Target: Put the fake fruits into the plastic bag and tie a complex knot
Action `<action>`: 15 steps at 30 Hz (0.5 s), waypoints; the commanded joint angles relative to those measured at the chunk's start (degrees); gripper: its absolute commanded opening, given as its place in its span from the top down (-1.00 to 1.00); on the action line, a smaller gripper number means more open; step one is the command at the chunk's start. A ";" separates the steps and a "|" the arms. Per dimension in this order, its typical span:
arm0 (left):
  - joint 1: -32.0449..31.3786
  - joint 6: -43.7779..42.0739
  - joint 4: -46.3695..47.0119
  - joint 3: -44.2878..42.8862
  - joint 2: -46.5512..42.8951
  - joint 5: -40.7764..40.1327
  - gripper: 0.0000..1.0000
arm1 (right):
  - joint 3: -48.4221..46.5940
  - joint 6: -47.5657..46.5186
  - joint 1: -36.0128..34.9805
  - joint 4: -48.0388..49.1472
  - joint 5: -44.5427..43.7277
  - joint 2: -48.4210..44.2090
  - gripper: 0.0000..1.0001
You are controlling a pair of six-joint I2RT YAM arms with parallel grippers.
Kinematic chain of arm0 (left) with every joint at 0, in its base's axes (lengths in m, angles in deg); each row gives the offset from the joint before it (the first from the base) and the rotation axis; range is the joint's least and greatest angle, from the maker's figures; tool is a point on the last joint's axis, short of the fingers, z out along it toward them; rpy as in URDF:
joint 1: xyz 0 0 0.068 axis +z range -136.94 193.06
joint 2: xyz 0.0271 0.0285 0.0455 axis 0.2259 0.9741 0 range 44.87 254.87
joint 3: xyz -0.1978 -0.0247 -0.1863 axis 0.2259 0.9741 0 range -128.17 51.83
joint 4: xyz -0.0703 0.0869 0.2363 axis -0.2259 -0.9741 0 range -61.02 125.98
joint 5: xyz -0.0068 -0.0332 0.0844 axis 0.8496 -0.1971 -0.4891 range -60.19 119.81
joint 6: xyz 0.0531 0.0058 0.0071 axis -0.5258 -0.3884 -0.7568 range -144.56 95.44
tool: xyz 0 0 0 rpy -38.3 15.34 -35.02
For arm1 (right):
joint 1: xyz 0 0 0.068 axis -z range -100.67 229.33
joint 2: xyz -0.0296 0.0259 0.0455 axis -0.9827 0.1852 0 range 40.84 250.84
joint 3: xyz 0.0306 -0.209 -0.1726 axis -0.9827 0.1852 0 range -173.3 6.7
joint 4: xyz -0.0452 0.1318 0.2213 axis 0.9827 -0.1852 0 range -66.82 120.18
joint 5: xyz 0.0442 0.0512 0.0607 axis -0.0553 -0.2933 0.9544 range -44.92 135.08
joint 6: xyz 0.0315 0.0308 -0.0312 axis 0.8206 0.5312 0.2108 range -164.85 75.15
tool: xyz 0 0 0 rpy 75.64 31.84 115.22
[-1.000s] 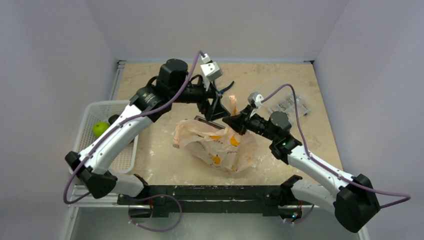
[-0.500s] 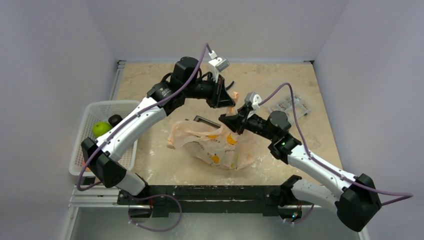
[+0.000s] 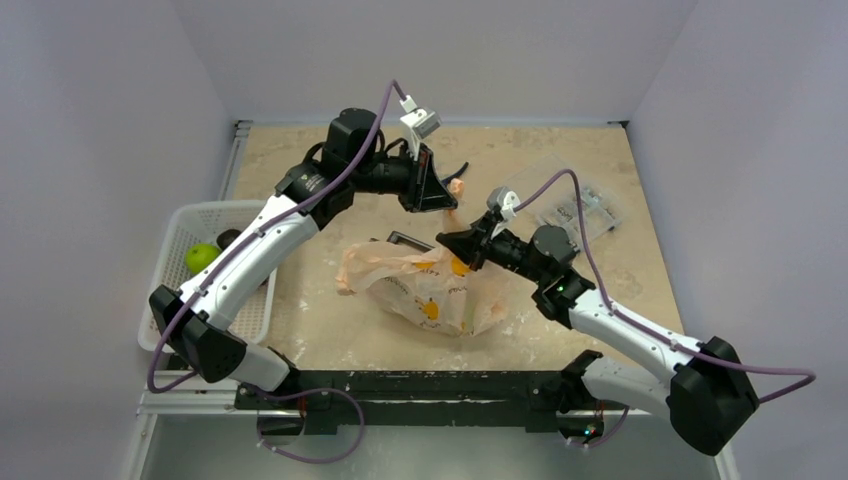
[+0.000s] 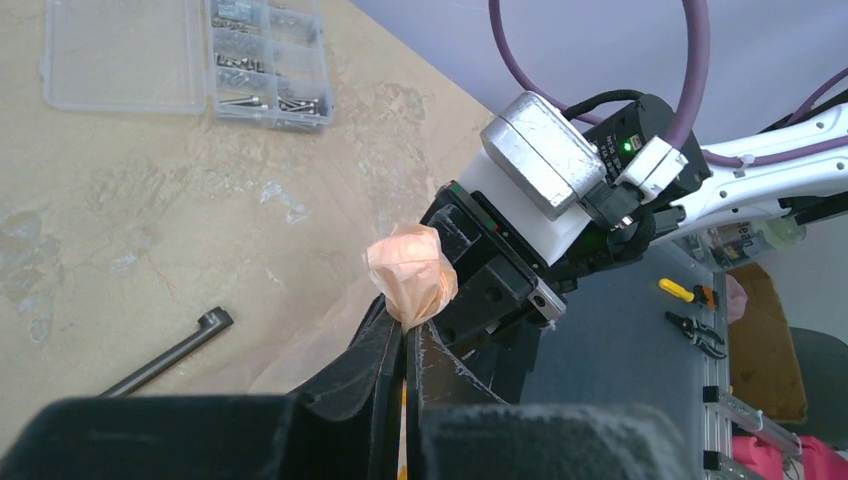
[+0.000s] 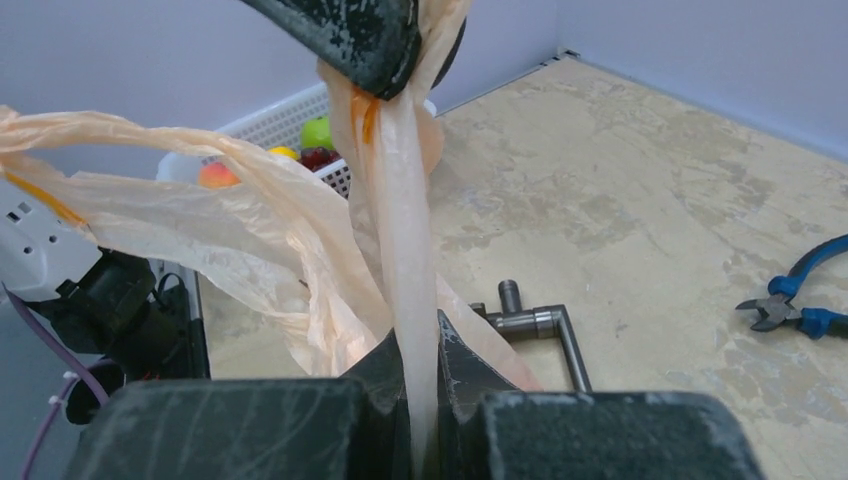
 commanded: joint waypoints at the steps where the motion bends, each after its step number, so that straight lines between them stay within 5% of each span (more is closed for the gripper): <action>1: 3.30 -4.23 -0.14 -6.97 -2.25 2.49 1.00 | 1.16 -4.55 -0.31 -6.96 2.07 0.26 1.00; 3: 3.44 -7.43 -3.43 -9.02 -1.64 1.75 1.00 | 1.17 -7.06 -0.29 -9.34 2.08 1.02 0.91; 4: 3.39 -7.87 -3.45 -8.96 -1.61 1.51 1.00 | 1.14 -7.47 -0.27 -9.77 1.40 1.43 0.60; 5: 3.38 -7.62 -3.05 -8.58 -1.64 1.44 1.00 | 1.26 -7.71 -0.27 -9.55 0.67 1.67 0.52; 8: 3.38 -5.24 -1.24 -7.37 -1.18 3.19 1.00 | 1.50 -7.20 -0.31 -7.48 -0.60 1.54 1.00; 13: 4.35 -4.76 0.05 -9.35 -0.44 2.46 1.00 | 0.62 -8.73 -0.24 -10.10 0.63 2.38 1.00; 15: 4.80 -5.92 -1.54 -13.00 1.23 2.30 1.00 | 0.87 -9.24 -0.27 -10.93 0.62 2.49 0.68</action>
